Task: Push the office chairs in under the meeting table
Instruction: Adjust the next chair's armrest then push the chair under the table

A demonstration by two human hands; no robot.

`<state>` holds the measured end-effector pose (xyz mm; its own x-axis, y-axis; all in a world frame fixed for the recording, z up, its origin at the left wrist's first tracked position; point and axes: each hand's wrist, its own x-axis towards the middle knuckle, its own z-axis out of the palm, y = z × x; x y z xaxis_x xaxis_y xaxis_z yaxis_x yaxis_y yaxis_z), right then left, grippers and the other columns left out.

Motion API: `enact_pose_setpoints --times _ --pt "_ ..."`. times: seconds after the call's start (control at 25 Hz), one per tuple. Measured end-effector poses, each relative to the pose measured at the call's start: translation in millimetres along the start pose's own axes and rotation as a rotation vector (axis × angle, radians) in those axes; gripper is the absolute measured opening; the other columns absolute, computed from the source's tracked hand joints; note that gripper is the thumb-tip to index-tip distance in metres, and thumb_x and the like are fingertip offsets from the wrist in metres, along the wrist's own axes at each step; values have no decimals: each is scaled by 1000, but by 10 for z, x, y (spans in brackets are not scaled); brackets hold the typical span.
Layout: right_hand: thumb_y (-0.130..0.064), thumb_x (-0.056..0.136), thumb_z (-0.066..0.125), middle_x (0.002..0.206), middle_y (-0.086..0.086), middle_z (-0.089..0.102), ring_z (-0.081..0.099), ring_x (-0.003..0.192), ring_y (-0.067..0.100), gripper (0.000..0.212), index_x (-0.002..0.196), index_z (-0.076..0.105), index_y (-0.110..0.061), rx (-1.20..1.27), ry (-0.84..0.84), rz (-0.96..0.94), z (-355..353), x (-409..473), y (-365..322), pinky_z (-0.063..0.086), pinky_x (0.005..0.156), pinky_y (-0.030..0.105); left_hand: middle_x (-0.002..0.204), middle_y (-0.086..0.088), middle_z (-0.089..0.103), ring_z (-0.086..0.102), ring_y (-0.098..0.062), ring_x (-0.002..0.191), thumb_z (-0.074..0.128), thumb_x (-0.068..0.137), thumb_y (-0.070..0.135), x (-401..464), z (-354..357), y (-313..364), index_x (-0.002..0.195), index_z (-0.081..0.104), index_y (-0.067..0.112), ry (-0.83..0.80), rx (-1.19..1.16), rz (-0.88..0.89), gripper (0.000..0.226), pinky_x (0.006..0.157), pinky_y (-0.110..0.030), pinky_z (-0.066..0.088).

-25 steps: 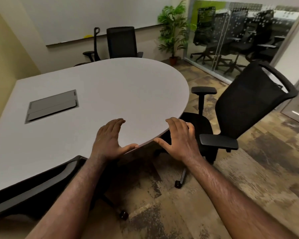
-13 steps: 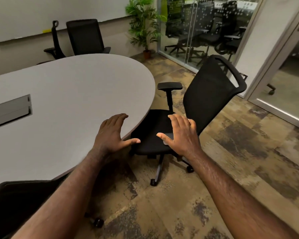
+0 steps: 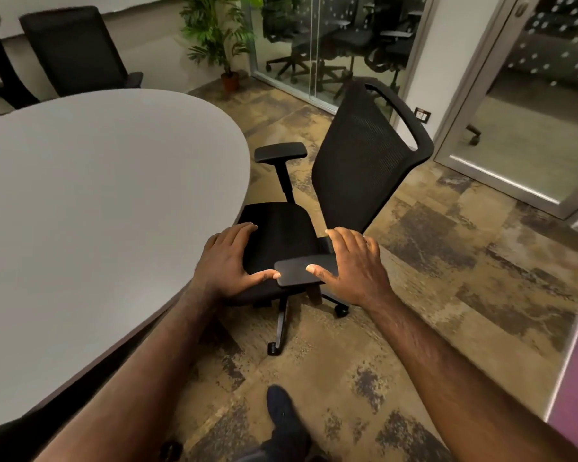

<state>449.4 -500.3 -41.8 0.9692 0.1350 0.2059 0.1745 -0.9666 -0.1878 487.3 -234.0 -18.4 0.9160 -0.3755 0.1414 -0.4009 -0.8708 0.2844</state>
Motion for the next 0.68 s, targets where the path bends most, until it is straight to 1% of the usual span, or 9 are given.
enact_pose_setpoints --times 0.2,0.36,0.44,0.6,0.68 --pt "-80 84 28 142 5 45 39 130 24 87 142 37 -15 5 -102 -3 249 243 177 29 106 46 152 -1 39 35 -22 138 47 67 88 398 268 -103 146 34 21 -75 -36 9 105 112 -43 28" --pt "-82 82 27 143 6 44 39 131 24 91 143 36 -14 3 -162 11 476 386 304 30 106 47 154 -1 35 30 -21 141 41 65 91 604 470 -184 148 32 20 -158 -59 -4 109 116 -46 25" --pt "-82 81 29 144 6 44 39 131 24 92 143 35 -14 6 -210 8 590 451 380 30 106 47 154 0 34 29 -20 141 40 65 92 664 574 -210 148 31 21 -199 -62 -27 110 116 -47 25" --pt "-83 78 30 147 4 40 35 134 22 94 145 33 -16 14 -311 -32 847 583 547 28 107 45 155 0 33 27 -20 142 38 64 94 720 860 -254 149 28 22 -270 -58 -98 112 117 -44 18" --pt "-83 77 31 147 3 40 34 134 22 95 145 32 -16 20 -361 -58 990 635 634 28 107 45 155 1 31 26 -19 142 36 62 97 722 1040 -254 149 26 24 -327 -74 -144 114 117 -44 18"
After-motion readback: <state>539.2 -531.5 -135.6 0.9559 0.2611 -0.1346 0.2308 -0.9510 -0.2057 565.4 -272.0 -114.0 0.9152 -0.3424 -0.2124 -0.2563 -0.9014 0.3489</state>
